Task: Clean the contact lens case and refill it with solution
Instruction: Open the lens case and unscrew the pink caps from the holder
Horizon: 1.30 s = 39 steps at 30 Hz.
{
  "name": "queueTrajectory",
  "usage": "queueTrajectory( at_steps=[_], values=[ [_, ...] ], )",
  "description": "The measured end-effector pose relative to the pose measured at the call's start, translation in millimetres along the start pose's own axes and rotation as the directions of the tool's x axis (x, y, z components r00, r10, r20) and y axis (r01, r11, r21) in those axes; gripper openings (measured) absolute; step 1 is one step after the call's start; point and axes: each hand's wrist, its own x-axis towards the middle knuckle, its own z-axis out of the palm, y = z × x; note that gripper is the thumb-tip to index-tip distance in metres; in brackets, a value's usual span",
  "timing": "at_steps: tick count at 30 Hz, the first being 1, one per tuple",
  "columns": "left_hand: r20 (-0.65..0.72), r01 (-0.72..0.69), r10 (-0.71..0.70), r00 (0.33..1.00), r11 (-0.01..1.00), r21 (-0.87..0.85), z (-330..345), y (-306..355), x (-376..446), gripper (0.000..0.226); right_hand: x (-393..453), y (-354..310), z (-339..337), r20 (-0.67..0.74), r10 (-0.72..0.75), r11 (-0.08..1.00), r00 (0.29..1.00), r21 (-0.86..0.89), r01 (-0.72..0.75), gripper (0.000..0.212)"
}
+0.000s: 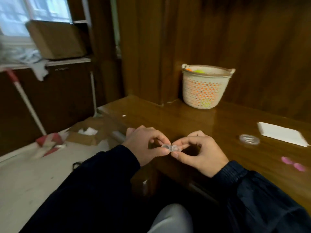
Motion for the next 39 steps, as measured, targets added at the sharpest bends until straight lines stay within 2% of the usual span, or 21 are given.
queueTrajectory(
  at_steps=[4, 6, 10, 13, 16, 19, 22, 24, 26, 29, 33, 36, 39],
  values=[
    [0.017, 0.137, -0.136, 0.991, 0.980, -0.148, -23, -53, -51, 0.010, 17, -19, 71, 0.109, -0.075, 0.993, 0.991, 0.095, 0.065, 0.018],
    [-0.004, 0.175, -0.178, 0.984, 0.973, -0.150, -27, -81, -76, 0.012, 22, -23, 109, 0.142, -0.082, 0.987, 0.986, 0.152, 0.060, 0.017],
    [-0.057, 0.276, -0.287, 0.956, 0.950, -0.147, -30, -139, -116, 0.017, 29, -24, 184, 0.235, -0.052, 0.972, 0.971, 0.234, -0.005, 0.014],
    [-0.049, 0.362, -0.372, 0.927, 0.922, -0.138, -24, -179, -137, 0.024, 31, -19, 236, 0.267, -0.040, 0.946, 0.963, 0.320, -0.049, 0.014],
    [-0.042, 0.425, -0.439, 0.898, 0.886, -0.186, -14, -213, -154, 0.021, 33, -13, 279, 0.326, 0.010, 0.927, 0.945, 0.351, -0.131, 0.015],
    [-0.053, 0.496, -0.520, 0.852, 0.837, -0.232, 0, -243, -171, 0.028, 38, -1, 309, 0.386, 0.069, 0.926, 0.920, 0.319, -0.203, 0.016],
    [-0.069, 0.597, -0.624, 0.779, 0.770, -0.224, 17, -268, -185, 0.020, 47, 19, 326, 0.364, 0.133, 0.975, 0.922, 0.118, -0.187, 0.014],
    [-0.051, 0.670, -0.688, 0.724, 0.719, -0.187, 28, -283, -191, 0.005, 53, 31, 335, 0.326, 0.160, 0.986, 0.932, -0.106, -0.132, 0.012],
    [-0.038, 0.721, -0.735, 0.677, 0.673, -0.167, 38, -295, -194, 0.015, 61, 38, 345, 0.338, 0.149, 0.953, 0.929, -0.299, -0.044, 0.014],
    [-0.013, 0.767, -0.774, 0.634, 0.630, -0.123, 50, -310, -195, 0.024, 74, 43, 357, 0.428, 0.093, 0.864, 0.899, -0.484, 0.141, 0.020],
    [0.002, 0.811, -0.813, 0.583, 0.581, -0.073, 60, -321, -194, 0.025, 88, 41, 368, 0.573, -0.038, 0.703, 0.819, -0.567, 0.429, 0.024],
    [-0.008, 0.822, -0.824, 0.567, 0.566, -0.069, 66, -326, -194, 0.026, 99, 36, 376, 0.692, -0.094, 0.537, 0.716, -0.570, 0.622, 0.031],
    [0.003, 0.831, -0.832, 0.555, 0.553, -0.061, 74, -330, -194, 0.021, 107, 26, 385, 0.781, -0.112, 0.441, 0.615, -0.515, 0.735, 0.035]
  ],
)
